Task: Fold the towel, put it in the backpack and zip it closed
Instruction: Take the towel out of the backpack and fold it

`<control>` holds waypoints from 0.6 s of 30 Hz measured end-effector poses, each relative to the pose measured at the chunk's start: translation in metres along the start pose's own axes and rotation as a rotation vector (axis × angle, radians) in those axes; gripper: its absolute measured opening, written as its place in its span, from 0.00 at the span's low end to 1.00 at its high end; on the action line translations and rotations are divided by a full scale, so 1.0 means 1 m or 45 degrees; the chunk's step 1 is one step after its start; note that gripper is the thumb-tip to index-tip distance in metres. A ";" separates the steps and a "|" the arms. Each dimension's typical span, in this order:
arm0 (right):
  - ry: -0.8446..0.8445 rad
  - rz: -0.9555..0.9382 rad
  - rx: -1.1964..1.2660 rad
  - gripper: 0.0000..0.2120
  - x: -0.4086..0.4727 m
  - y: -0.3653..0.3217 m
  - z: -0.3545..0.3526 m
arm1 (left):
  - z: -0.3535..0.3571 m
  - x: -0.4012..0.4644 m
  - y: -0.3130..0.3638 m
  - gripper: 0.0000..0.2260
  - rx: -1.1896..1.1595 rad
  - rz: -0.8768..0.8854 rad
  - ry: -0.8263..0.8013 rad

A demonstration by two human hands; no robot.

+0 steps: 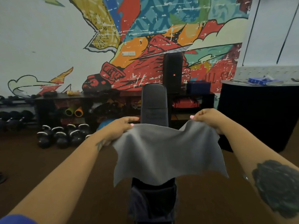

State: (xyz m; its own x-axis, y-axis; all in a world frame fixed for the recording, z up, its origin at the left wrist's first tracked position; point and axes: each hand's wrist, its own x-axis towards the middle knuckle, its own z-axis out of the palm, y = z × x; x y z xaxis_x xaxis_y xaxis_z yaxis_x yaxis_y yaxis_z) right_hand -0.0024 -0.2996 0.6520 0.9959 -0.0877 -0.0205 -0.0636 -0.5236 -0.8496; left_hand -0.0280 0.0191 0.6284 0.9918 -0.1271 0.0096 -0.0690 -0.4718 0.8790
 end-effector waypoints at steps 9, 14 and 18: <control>-0.122 -0.112 0.607 0.07 -0.016 -0.031 0.057 | 0.037 -0.003 0.025 0.16 -0.513 0.083 -0.243; -0.272 -0.122 0.808 0.07 -0.039 -0.044 0.080 | 0.052 -0.018 0.018 0.22 -0.556 0.200 -0.286; -0.290 -0.134 0.901 0.06 -0.057 -0.050 0.085 | 0.062 -0.023 0.018 0.23 -0.584 0.373 -0.108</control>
State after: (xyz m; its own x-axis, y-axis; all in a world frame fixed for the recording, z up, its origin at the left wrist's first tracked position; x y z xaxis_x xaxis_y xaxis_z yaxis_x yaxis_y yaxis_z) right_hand -0.0504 -0.1967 0.6510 0.9879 0.1508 0.0366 0.0126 0.1574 -0.9875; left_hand -0.0582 -0.0402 0.6143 0.9247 -0.2746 0.2637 -0.2688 0.0199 0.9630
